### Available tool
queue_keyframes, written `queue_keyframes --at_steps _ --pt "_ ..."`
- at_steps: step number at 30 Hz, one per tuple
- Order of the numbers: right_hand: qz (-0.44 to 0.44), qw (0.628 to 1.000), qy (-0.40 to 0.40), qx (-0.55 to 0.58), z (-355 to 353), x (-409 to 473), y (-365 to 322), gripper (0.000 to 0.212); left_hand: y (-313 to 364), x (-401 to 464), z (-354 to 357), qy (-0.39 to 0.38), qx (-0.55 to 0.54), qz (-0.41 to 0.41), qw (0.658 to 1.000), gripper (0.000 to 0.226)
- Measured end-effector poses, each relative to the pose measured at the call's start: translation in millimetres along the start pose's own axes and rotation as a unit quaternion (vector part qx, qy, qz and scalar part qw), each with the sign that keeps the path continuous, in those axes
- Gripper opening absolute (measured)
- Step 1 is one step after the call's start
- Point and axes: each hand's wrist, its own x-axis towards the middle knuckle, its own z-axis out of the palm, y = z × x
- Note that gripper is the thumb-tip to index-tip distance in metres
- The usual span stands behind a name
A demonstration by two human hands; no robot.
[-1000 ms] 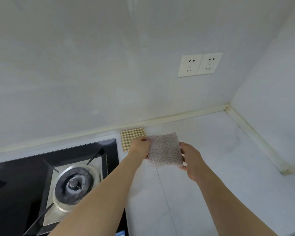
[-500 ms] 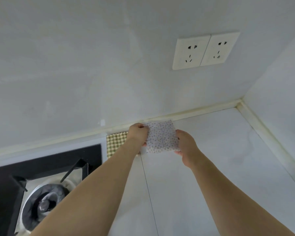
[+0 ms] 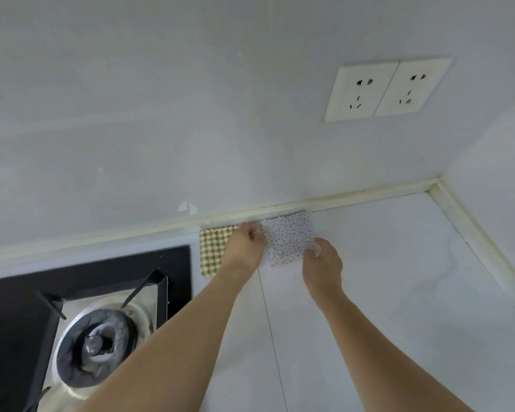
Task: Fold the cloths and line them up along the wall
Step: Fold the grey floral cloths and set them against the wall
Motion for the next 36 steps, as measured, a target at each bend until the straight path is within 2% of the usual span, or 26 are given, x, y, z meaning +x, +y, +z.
queue_keyframes --at_steps 4,10,19,26,36 --pt "-0.081 0.994 -0.023 -0.07 9.4 -38.3 -13.6 0.042 -14.3 -36.0 -30.1 -0.003 0.099 0.084 0.992 0.033" --pt "-0.165 0.977 -0.066 -0.117 32.4 -102.0 -41.8 0.043 -37.2 -88.0 -102.0 0.051 0.225 0.177 0.957 0.039" --pt "-0.255 0.952 -0.101 -0.137 111.3 -218.9 -98.0 0.052 -110.0 -153.0 -238.0 0.157 0.283 0.209 0.923 0.038" --pt "-0.286 0.942 -0.114 -0.13 187.9 -313.9 -144.2 0.051 -176.9 -180.8 -360.0 0.173 0.301 0.207 0.915 0.038" --pt "-0.318 0.924 -0.16 -0.138 263.5 -373.6 -181.6 0.046 -229.1 -212.1 -446.4 0.217 0.301 0.163 0.914 0.038"
